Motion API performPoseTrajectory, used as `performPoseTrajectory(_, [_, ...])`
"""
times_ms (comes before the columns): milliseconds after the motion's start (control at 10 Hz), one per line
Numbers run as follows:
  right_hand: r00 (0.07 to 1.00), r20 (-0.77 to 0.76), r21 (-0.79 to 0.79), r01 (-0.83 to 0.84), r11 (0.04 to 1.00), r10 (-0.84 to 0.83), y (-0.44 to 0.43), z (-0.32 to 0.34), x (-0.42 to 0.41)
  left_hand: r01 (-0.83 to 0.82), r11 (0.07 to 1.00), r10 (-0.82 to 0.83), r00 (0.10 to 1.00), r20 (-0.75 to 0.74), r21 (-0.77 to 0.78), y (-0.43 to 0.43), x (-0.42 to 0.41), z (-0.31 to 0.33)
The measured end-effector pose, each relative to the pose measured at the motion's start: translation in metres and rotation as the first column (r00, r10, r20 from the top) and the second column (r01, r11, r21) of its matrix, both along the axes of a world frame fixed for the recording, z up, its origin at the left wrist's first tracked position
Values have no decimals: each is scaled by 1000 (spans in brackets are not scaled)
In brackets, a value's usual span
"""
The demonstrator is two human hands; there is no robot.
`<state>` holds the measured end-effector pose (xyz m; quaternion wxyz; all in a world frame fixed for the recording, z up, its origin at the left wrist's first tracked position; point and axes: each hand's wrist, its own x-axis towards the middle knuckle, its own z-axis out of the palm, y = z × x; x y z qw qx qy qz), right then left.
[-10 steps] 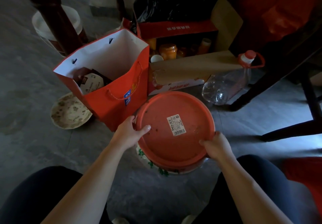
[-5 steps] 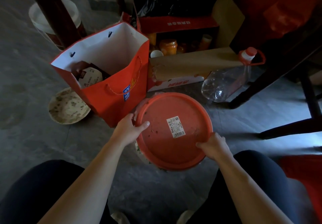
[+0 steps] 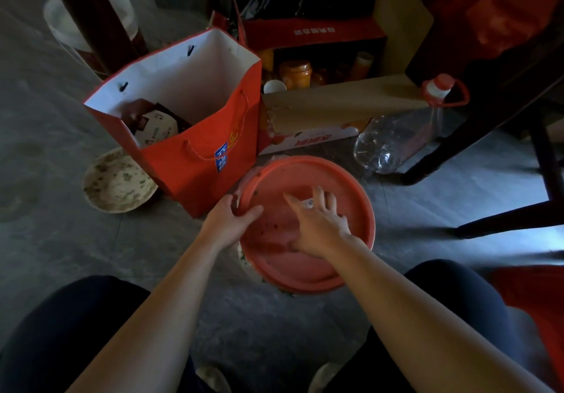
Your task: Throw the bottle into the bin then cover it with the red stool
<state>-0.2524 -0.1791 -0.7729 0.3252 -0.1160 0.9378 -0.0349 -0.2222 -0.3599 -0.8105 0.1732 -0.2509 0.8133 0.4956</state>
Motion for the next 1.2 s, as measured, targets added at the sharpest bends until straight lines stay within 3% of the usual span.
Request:
performPoseTrajectory(400, [1000,-21,77,-3,997,4,-10,-10,1,-31,1000,31,1000,1,4,2,-2,-2])
performPoseTrajectory(1000, [999,-1,68,-54,996,54,-3,-13,-1,-44,999,44,999,14,-23,7,0,-13])
performPoseTrajectory(1200, [1000,19,-10,-12,1000,12,5,10,1,2,968,-5,1000,-13,-251,23,7,20])
